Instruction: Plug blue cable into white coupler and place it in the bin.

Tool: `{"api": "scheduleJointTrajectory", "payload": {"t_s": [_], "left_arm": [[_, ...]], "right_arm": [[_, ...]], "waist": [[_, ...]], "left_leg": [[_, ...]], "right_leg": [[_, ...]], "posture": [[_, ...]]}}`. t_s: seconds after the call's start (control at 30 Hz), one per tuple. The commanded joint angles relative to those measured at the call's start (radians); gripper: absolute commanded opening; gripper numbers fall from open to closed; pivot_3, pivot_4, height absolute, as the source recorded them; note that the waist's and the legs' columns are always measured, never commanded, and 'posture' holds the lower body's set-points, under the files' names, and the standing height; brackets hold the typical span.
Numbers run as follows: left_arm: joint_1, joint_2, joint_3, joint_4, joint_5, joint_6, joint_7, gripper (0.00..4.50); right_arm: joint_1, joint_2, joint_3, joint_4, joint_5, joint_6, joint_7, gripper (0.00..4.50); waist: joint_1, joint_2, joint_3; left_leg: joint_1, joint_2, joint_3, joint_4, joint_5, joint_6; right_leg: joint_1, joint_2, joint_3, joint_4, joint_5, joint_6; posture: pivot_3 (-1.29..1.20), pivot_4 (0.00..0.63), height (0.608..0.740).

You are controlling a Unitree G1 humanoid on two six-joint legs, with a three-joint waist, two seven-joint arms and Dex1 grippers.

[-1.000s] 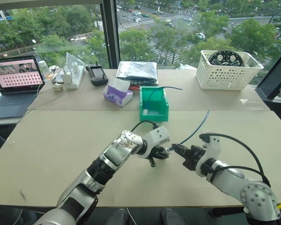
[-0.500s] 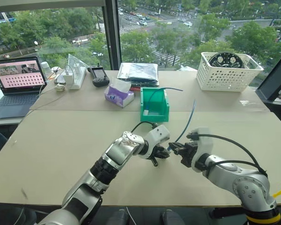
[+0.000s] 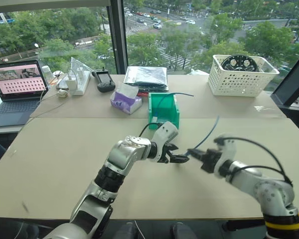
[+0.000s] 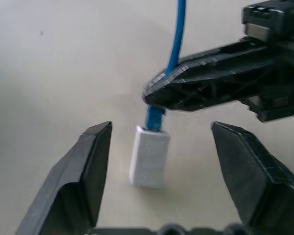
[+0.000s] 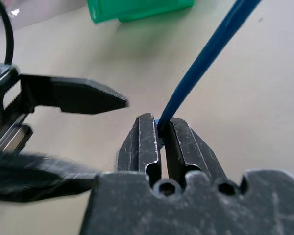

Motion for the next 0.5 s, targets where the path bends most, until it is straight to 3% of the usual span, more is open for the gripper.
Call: {"api": "scheduleJointTrajectory", "payload": {"t_s": [0.03,0.13,0.3,0.5], "left_arm": [[0.015,0.046,0.058,-0.078,-0.037,-0.099,-0.029,4.43],[0.048,0.091,0.091,-0.092,-0.026,-0.171,-0.014,4.43],[0.082,0.147,0.223,-0.122,-0.041,-0.273,0.031,4.43],[0.118,0.201,0.289,-0.144,-0.036,-0.327,0.088,4.43]], "right_arm": [[-0.182,-0.049,-0.097,0.029,0.088,0.023,0.065,0.0],[-0.344,-0.05,-0.061,0.126,0.048,0.039,0.1,0.0],[-0.64,0.032,0.053,0.447,-0.124,-0.044,0.257,0.0],[-0.828,0.089,0.302,0.812,-0.474,-0.29,0.551,0.0]], "waist": [[-0.004,0.001,0.001],[-0.008,0.001,0.0],[-0.01,0.001,0.001],[-0.002,0.001,0.001]], "left_leg": [[-0.001,0.0,0.001,0.0,0.0,0.0],[-0.003,0.001,0.002,-0.003,0.0,0.0],[-0.006,0.001,0.004,-0.003,0.0,0.0],[-0.007,-0.001,0.003,-0.002,0.0,-0.001]], "right_leg": [[-0.003,0.0,0.001,0.001,0.001,-0.001],[-0.007,0.002,0.002,0.001,0.007,-0.011],[-0.012,0.002,0.003,0.004,0.007,-0.012],[-0.012,0.001,0.001,0.004,0.007,-0.011]], "posture": [[0.0,0.15,0.728],[0.0,0.15,0.728],[0.0,0.15,0.728],[0.0,0.15,0.728]]}}
